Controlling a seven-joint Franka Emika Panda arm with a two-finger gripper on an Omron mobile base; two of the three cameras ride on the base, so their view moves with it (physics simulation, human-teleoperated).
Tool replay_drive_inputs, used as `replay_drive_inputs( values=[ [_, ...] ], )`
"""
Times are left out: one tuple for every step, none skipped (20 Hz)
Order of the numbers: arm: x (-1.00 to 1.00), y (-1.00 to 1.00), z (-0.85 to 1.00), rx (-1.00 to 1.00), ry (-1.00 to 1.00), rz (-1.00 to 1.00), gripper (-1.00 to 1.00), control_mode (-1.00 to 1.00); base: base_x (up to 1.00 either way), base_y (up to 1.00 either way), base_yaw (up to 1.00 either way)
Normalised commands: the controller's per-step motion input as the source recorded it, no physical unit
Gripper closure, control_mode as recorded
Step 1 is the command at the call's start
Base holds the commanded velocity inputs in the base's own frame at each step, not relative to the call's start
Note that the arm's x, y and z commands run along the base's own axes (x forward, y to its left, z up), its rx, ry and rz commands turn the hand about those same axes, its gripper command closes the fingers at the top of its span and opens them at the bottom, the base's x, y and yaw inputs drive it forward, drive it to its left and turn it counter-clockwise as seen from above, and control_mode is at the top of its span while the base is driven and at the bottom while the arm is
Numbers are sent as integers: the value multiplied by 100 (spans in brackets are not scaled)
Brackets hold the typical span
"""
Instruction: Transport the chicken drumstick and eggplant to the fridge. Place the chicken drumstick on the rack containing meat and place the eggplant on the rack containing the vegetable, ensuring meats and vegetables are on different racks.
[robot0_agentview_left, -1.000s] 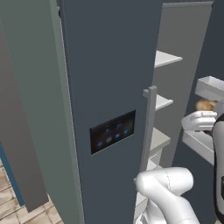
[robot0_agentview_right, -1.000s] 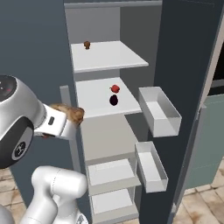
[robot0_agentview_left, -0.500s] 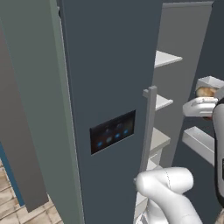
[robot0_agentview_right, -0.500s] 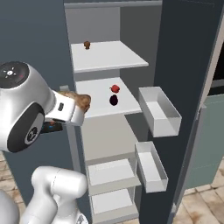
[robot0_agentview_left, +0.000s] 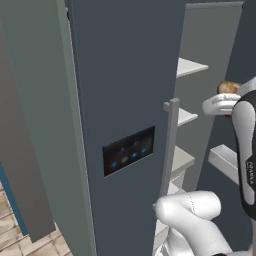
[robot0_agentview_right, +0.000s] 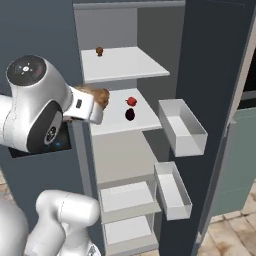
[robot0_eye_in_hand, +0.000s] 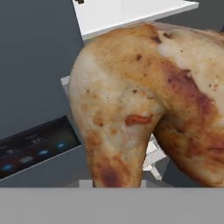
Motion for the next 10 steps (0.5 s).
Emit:
replay_drive_inputs(
  values=[
    [49,-11,19,0,-7,5,100,-100,0,0,0],
    [41,-6,16,0,-9,7,100,-100,0,0,0],
    [32,-4,15,0,-14,6,100,-100,0,0,0],
    [21,0,15,0,-20,6,100,-100,0,0,0],
    [14,0,20,0,-26,5,100,-100,0,0,0],
    [15,0,24,0,-26,5,100,-100,0,0,0],
    [18,-1,23,0,-23,5,100,-100,0,0,0],
    [23,-1,23,0,-18,4,100,-100,0,0,0],
    [39,-3,24,0,-12,1,100,-100,0,0,0],
    [44,0,21,0,-7,1,100,-100,0,0,0]
  ],
)
